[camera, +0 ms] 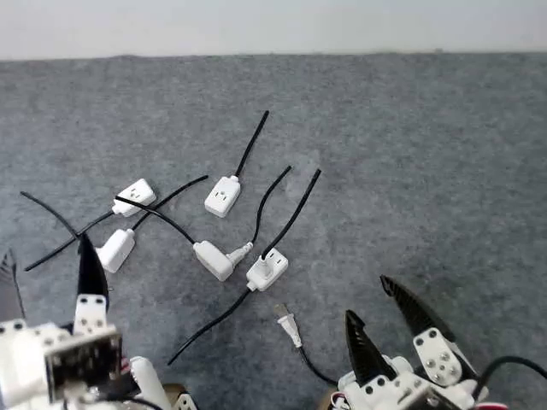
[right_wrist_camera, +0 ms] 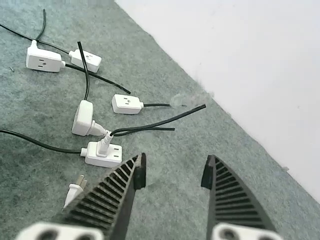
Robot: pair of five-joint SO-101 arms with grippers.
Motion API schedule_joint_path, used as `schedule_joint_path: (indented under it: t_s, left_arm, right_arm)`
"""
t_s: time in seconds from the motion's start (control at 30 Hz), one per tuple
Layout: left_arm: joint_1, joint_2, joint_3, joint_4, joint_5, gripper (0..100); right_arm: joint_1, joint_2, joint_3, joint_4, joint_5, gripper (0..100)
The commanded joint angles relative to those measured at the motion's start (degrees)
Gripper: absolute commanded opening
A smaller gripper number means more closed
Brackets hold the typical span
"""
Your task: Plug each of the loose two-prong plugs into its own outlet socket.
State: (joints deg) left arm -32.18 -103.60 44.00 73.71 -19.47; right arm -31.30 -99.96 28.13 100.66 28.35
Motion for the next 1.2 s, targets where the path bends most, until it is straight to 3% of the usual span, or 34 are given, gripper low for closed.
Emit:
schedule_joint_path:
  t_s: [0.0, 0.23, 0.33, 0.47, 0.6, 0.7, 0.87, 1.03, 1.17]
  left_arm:
    - [1.85, -0.79, -7.43, 6.42, -0.79, 28]
    - [3.96, -0.79, -7.34, 8.35, -0.7, 28]
    - [4.04, -0.79, -2.15, 5.1, -0.35, 28]
    - [4.04, -0.79, 14.9, -9.85, 1.23, 28]
    - [4.4, -0.53, 34.59, -35.43, 2.55, 28]
    - [8.18, -0.44, 45.67, -47.47, 2.55, 28]
    - [14.77, -0.44, 51.12, -49.49, 0.97, 28]
    - [15.3, -0.44, 51.03, -49.41, 0.79, 28]
    - [15.65, -0.53, 50.95, -43.69, 0.79, 28]
  right_arm:
    - [0.4, 0.04, 0.35, 0.22, 0.7, 19.5]
    - [0.4, -0.4, 0.44, 0.92, 0.62, 19.5]
    - [0.4, -0.4, 0.44, 1.98, 0.79, 19.5]
    - [0.4, -0.22, 0.53, 1.54, 0.7, 19.5]
    - [0.48, 0.13, 0.79, 1.54, 0.7, 19.5]
    - [1.36, -0.04, 1.67, 1.36, 0.88, 19.5]
    - [4.79, -0.4, 1.85, 1.36, 0.97, 19.5]
    - [4.7, -0.4, 1.85, 1.27, 0.97, 19.5]
    - [4.7, -0.4, 1.93, 1.27, 0.97, 19.5]
